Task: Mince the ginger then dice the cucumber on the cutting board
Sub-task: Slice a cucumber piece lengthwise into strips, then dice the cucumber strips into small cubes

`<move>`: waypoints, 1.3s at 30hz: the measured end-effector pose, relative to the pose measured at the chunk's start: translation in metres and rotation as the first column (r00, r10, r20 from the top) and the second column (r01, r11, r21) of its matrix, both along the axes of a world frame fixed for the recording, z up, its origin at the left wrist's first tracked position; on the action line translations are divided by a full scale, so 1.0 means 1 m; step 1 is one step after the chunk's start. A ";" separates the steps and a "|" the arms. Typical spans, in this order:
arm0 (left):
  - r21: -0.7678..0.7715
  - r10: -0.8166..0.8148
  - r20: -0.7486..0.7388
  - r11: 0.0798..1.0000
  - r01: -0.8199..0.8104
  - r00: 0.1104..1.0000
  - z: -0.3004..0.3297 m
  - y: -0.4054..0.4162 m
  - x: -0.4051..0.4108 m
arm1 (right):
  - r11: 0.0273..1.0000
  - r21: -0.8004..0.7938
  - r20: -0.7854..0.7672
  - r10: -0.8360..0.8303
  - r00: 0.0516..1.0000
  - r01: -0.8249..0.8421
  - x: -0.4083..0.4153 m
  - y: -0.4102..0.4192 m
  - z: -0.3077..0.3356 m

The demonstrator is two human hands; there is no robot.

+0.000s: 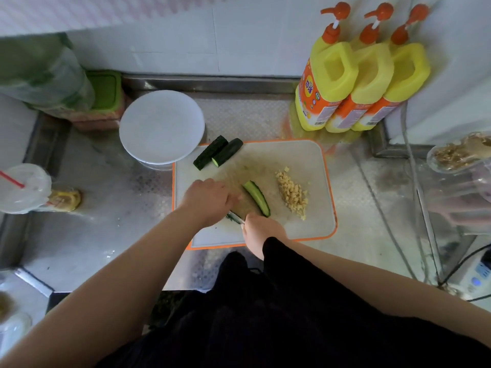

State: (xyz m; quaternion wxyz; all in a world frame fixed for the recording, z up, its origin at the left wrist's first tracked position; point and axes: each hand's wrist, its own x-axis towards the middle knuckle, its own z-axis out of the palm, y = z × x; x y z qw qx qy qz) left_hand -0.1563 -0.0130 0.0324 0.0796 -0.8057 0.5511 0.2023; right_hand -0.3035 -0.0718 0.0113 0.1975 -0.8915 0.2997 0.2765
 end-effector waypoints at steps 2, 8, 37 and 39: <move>0.127 -0.010 -0.062 0.992 0.018 0.998 -0.004 -0.008 0.003 | 1.000 0.022 0.024 -0.012 1.000 0.011 -0.003 0.001 0.003; 0.342 0.078 -0.178 0.940 -0.013 0.981 0.005 -0.022 -0.003 | 0.994 0.087 0.061 -0.065 0.996 0.059 -0.006 0.005 0.012; -0.586 -0.148 0.186 0.776 0.231 0.971 -0.073 0.076 -0.005 | 0.989 0.080 0.135 -0.135 0.982 0.125 -0.016 -0.015 0.030; -0.544 -0.128 0.161 0.816 0.196 0.979 -0.073 0.076 -0.008 | 0.987 0.089 0.142 -0.144 0.979 0.133 -0.016 -0.016 0.029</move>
